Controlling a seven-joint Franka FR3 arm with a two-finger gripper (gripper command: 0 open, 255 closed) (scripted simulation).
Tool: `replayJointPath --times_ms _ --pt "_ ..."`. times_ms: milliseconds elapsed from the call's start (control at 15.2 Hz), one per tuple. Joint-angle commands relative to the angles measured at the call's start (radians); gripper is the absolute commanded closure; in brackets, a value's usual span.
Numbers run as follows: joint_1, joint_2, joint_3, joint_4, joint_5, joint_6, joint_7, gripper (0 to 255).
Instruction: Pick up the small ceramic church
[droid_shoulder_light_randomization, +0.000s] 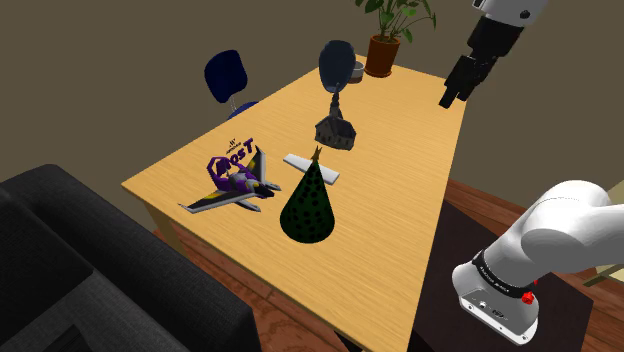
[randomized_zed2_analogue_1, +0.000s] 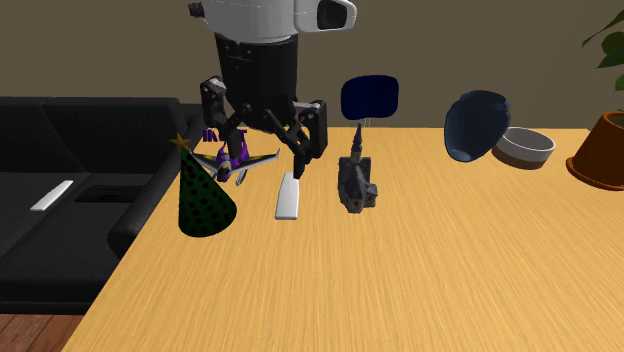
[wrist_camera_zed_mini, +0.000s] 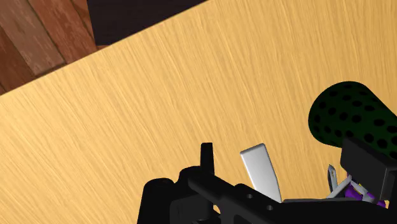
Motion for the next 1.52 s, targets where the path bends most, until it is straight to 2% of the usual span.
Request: replayJointPath --times_ms 0,726,1452 --pt "0.0 0.0 0.0 0.0 0.0 0.0 0.0 0" --pt "-0.041 0.331 0.057 0.084 -0.017 0.331 0.108 0" --pt "-0.081 0.705 0.087 0.33 -0.092 0.536 0.241 0"
